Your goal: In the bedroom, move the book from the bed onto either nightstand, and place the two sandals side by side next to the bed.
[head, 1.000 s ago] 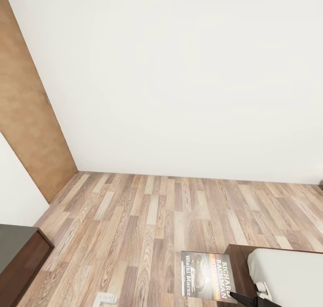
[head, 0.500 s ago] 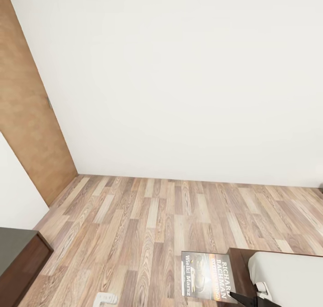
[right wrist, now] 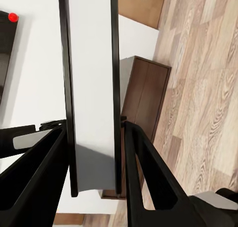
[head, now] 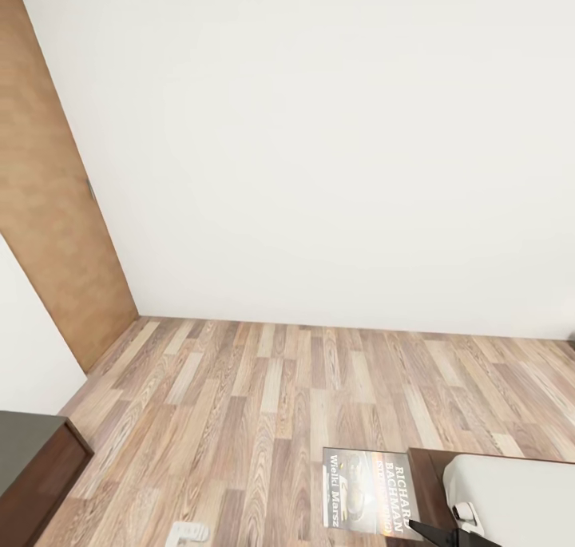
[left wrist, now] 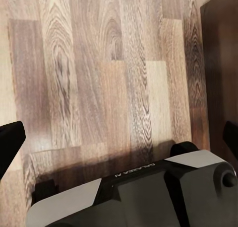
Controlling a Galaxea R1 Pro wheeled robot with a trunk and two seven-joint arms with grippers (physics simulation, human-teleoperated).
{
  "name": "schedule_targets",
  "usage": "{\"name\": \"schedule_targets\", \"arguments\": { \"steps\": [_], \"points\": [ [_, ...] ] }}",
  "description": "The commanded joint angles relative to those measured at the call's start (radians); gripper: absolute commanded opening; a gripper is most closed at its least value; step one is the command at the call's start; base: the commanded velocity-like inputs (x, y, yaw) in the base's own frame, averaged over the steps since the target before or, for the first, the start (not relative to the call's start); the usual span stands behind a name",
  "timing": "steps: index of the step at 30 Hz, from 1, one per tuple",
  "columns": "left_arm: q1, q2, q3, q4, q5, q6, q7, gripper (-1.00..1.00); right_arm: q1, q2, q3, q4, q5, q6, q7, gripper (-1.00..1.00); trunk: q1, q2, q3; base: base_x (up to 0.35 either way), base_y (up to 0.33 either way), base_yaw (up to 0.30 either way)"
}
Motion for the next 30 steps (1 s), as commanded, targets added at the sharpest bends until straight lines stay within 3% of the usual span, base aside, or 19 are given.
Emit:
{"name": "schedule_targets", "arguments": {
  "steps": [1, 30],
  "points": [
    [-0.001, 0.0, 0.002, 0.001, -0.002, -0.004, -0.003, 1.0, -0.001, -0.001, 0.007, 0.0, -0.008, 0.01, 0.002, -1.0, 0.0, -0.002, 0.0, 0.0, 0.0, 0.0],
    [-0.001, 0.0, 0.002, 0.001, -0.002, -0.003, -0.003, 1.0, -0.001, -0.001, 0.007, 0.0, -0.008, 0.01, 0.002, -1.0, 0.0, -0.002, 0.047, 0.0, 0.0, 0.0]
  ]
}}
